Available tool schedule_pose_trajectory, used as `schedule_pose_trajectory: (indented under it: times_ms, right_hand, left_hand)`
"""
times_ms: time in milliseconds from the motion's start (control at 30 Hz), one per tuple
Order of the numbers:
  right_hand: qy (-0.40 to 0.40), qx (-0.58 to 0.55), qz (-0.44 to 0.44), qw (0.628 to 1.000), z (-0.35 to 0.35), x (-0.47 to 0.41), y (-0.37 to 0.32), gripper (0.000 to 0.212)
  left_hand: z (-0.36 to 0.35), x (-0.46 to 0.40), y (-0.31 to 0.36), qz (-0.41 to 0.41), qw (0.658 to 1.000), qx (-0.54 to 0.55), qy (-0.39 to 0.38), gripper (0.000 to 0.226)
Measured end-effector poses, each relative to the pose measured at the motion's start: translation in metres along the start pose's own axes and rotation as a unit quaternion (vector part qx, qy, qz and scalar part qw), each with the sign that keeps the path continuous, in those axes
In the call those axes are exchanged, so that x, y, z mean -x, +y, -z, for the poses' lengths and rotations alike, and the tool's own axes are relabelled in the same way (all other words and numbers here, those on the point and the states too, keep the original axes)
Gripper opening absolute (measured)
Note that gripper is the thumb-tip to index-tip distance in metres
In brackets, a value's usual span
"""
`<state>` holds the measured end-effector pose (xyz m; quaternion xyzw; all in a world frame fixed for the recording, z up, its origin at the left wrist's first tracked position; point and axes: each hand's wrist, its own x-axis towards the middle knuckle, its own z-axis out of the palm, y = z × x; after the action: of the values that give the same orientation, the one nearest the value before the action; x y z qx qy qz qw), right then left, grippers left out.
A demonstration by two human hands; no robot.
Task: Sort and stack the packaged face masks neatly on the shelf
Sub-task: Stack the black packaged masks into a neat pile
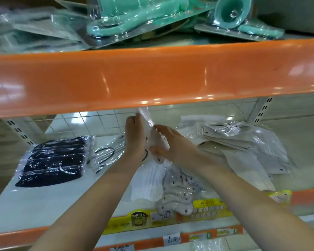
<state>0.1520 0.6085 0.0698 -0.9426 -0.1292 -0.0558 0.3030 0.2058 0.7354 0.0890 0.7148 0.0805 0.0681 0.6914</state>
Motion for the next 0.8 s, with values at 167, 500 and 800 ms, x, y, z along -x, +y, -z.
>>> schedule_pose_trajectory:
  times_ms: [167, 500, 800]
  right_hand:
    - [0.020, -0.281, -0.082, 0.956, -0.013, -0.013, -0.029, 0.030]
    - [0.067, -0.537, -0.229, 0.809, -0.035, -0.022, -0.030, 0.012]
    - [-0.004, -0.385, -0.165, 0.908, -0.055, -0.027, -0.046, 0.016]
  left_hand:
    - [0.024, 0.017, 0.004, -0.021, 0.994, 0.002, -0.108, 0.051]
    - [0.085, 0.005, -0.037, -0.135, 0.970, -0.154, -0.131, 0.021]
    - [0.127, -0.009, -0.028, 0.025, 0.984, -0.027, -0.172, 0.021]
